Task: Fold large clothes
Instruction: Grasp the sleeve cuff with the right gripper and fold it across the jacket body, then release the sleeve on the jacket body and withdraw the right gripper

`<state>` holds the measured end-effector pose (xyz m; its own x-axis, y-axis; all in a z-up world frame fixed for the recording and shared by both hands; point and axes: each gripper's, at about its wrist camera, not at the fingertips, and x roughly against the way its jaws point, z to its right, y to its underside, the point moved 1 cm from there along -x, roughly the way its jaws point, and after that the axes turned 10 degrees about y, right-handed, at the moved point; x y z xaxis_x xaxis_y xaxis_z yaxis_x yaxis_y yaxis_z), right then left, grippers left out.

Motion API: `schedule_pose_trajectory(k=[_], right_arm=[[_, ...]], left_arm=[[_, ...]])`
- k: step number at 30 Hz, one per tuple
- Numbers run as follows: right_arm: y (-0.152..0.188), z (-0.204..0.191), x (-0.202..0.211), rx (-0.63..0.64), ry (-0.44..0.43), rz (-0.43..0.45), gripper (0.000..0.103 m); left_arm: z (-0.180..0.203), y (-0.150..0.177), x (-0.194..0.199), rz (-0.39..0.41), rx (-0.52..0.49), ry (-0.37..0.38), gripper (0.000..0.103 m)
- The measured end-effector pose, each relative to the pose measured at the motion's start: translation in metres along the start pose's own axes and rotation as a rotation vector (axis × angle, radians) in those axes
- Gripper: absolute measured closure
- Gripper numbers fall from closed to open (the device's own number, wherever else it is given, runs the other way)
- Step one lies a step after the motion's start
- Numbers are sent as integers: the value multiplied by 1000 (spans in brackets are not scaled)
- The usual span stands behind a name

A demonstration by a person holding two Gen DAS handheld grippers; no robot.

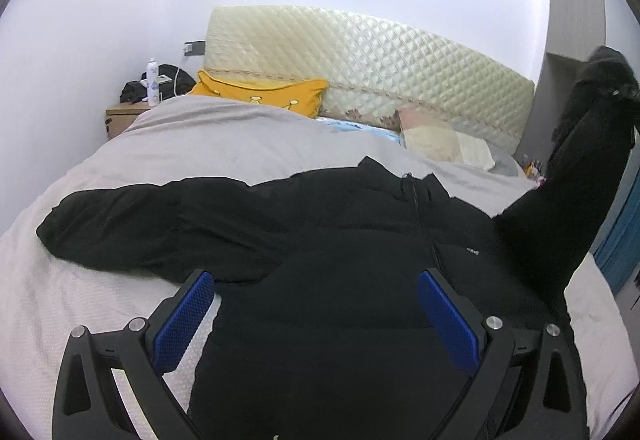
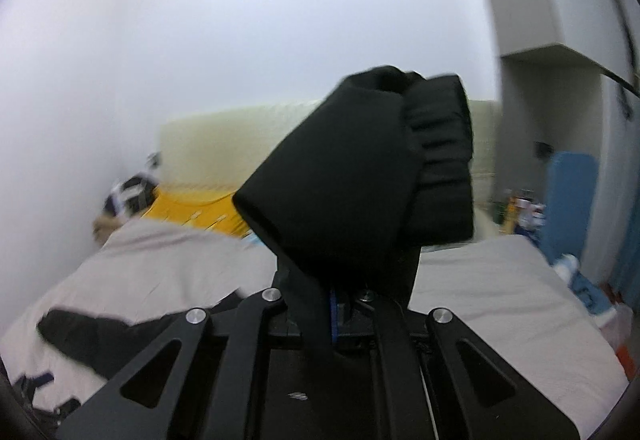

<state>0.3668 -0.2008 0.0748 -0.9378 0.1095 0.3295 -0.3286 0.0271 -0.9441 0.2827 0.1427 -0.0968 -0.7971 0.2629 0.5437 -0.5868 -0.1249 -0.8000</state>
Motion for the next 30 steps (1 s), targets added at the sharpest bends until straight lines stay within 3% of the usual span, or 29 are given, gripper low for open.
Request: schedule_pose_trajectory(k=[5,7,11,19,24,30], right_arm=[[53,-71,-17,44,-132,-43,95],[78,-97,-25,88,-178,-66,94],[141,-155,-45,190,-258,-154,93],[269,-200,-96,274,-324,-379,93],[285,-204,-111,272,-331,-421,93],[267,-202,-101,254,-335,-450,92]], left_arm=[[-14,-4,10,37,3,-15,0],[-27,-6,13,56,40,-37,0],[-43,-7,13,62,103,-9,0],[-46,-2,2,37,100,-1,0],[-45,1,-9,19,92,11,0],[-51,3,-17,-13,124,20,0]])
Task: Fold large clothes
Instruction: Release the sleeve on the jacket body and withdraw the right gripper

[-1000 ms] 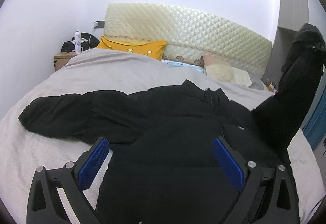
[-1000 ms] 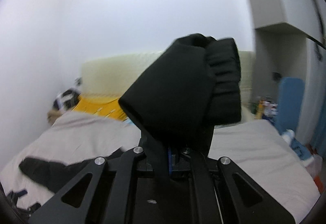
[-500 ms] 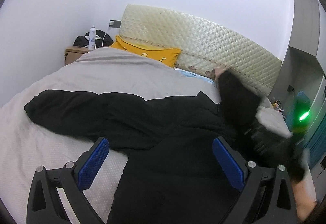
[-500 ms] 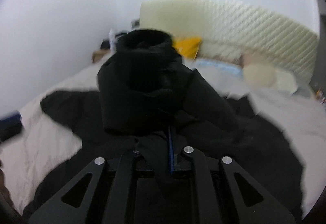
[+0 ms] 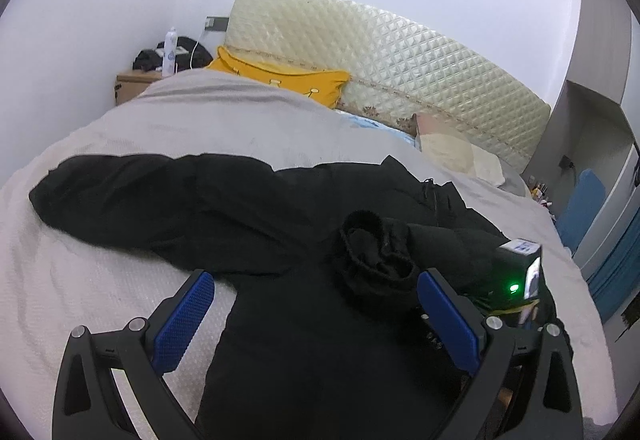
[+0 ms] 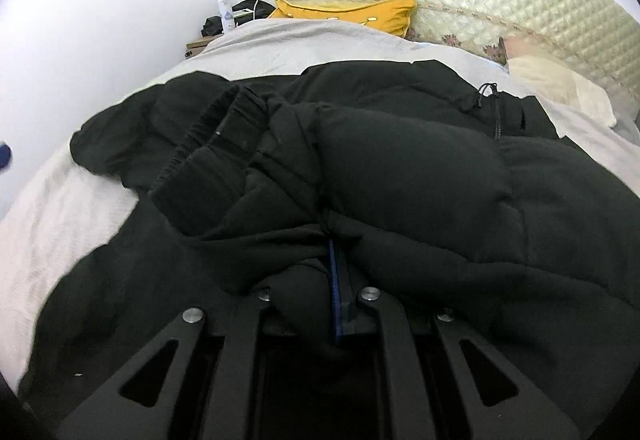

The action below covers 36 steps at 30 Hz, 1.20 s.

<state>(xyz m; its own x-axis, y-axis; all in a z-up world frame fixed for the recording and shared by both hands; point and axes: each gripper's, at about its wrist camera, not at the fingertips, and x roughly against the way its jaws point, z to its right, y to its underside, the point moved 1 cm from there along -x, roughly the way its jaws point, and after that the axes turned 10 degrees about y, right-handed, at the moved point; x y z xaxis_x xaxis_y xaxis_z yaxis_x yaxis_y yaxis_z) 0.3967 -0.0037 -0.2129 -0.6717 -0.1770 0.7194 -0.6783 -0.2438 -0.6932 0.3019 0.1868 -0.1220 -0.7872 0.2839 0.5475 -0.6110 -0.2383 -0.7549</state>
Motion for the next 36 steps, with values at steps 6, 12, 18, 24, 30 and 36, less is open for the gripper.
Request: schedule_pose_trajectory(k=[6,12,18,24,30,36], right_arm=[[-3,-13,27,97,54,-35,83],[9,-13,53,134,61,-62,68],[27,4,92,73,25,-16,21],[38,35,145,9,63,65,21],[59,87,215,-133,143,151,21],[94,117,282,-193,229,226,20]], left_arm=[[1,0,7,3,10,-9,0],[14,6,15,0,-3,-5,0],[26,15,19,-14,-15,-6,0],[41,28,26,-20,-40,9,0],[62,40,40,-3,-72,49,0],[78,54,43,-23,-104,83,0]])
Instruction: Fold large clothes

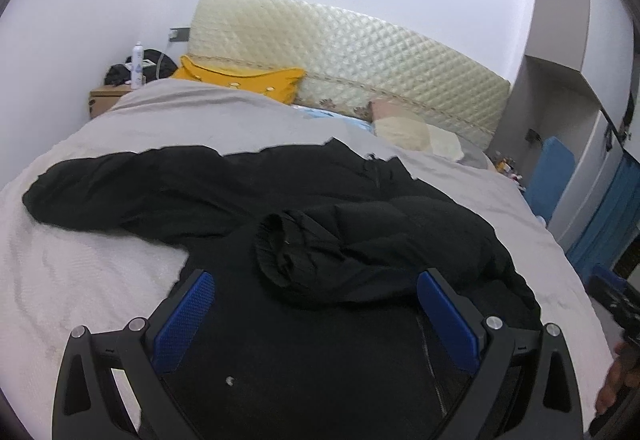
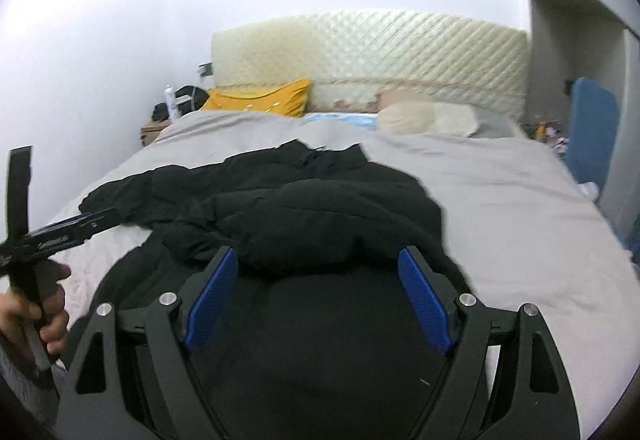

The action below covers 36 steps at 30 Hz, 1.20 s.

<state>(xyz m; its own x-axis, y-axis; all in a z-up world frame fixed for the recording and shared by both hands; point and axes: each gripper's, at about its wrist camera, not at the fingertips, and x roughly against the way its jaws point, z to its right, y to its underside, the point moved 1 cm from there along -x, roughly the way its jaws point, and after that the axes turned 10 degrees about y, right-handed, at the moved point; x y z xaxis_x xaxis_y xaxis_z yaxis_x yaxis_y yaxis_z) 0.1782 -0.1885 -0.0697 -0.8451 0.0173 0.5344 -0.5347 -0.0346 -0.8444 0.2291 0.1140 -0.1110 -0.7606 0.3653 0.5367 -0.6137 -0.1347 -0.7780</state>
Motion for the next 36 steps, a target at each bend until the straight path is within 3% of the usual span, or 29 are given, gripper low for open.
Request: schedule_pose_trajectory(k=[7,11,19,24,28,32,35,36], right_arm=[[30,40,37,-131,24,-11,12],[38,41,40,-133,52,14,0],[43,37,37,-101,33,42,0],[48,41,22,-125,43,-4,0],[46,43,10,-142,69,-15,0],[48,43,1,-133,70,-31,0],[50,44,-7,-142,61,-46,0],[50,45,-10,-144,60,-50,0]], left_arm=[[0,13,-30,-86,-2,-10,1],[-10,14,-47,-132,46,-15,3],[-36,-1,-84,-198,107,-38,5],[-57,-5,-116,-243,167,-41,5],[-81,4,-152,-310,247,-39,19],[-103,7,-169,-297,376,14,20],[-105,3,-178,-284,363,37,41],[-104,2,-181,-292,354,43,54]])
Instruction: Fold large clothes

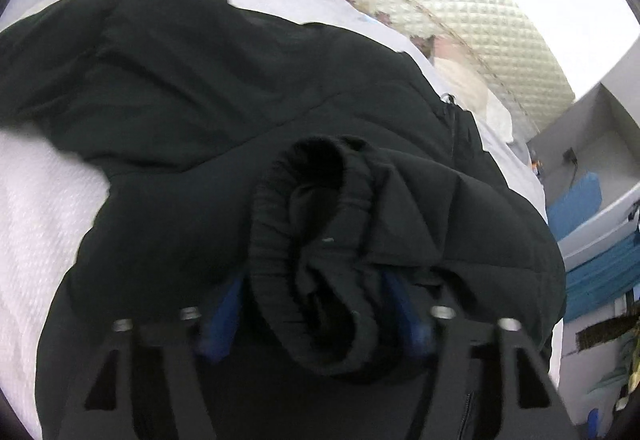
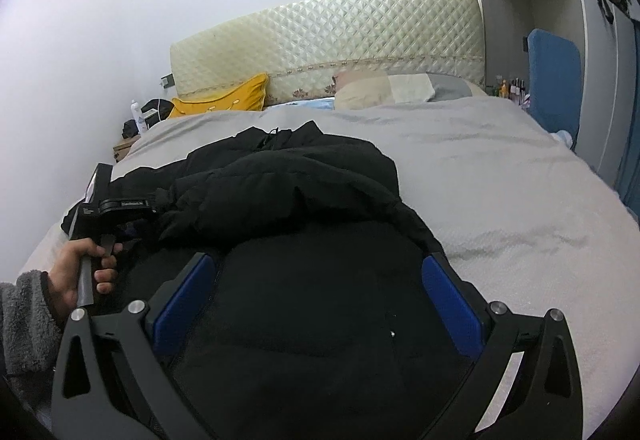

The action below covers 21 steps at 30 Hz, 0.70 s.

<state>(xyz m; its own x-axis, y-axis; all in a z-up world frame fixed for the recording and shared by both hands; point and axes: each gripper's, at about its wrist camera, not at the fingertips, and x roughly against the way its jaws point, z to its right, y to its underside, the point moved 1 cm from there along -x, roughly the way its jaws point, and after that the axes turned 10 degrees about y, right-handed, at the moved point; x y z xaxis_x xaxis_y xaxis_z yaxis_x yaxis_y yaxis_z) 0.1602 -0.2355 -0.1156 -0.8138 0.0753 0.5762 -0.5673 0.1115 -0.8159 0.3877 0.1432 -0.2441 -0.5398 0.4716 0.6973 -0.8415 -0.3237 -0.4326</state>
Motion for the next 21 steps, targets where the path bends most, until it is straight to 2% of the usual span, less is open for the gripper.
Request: schedule_pose_trajectory(k=[3,4,9,11,16,18,21], right_arm=[[0,-1,-9,8,9,-13,0],[1,0,-10,8,10,-14,0],[2,-3,-16,13,4,-20,0],[2,-5,-18,17,3,-18,0],[1,-7,-17,26,1,1,0],[0,-7,-16,26,-1,11,0],[-2,-5,-14,25,5,27,0]], left_arm=[[12,-5,1,10,-36,-4,80],[20,-9,5,26,-66,-11,84],[47,-43,35,131,-171,-11,88],[51,-53,38,147,-199,-30,88],[37,-54,-1,52,-293,-196,88],[25,-46,-16,19,-276,-210,88],[26,-41,-19,45,-286,-210,88]])
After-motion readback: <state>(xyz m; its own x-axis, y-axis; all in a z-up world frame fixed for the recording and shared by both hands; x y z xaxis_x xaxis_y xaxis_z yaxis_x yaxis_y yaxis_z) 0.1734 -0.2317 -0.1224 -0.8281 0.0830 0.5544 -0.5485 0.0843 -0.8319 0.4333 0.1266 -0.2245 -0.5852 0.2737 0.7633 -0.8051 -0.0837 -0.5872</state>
